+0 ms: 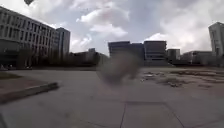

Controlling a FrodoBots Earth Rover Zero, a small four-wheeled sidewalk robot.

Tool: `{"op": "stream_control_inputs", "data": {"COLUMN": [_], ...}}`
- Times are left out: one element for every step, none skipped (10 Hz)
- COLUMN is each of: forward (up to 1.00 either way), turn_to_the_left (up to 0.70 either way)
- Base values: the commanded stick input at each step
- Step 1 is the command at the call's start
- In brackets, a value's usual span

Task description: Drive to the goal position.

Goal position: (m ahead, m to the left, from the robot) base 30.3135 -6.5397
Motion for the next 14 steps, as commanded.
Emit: {"op": "stream_control_inputs", "data": {"forward": [0.7,0.7,0.7,0.7,0.7,0.7,0.7,0.7,0.7,0.7,0.7,0.7,0.7,0.7], "turn_to_the_left": [0.0,0.0,0.0,0.0,0.0,0.0,0.0,0.0,0.0,0.0,0.0,0.0,0.0,0.0]}}
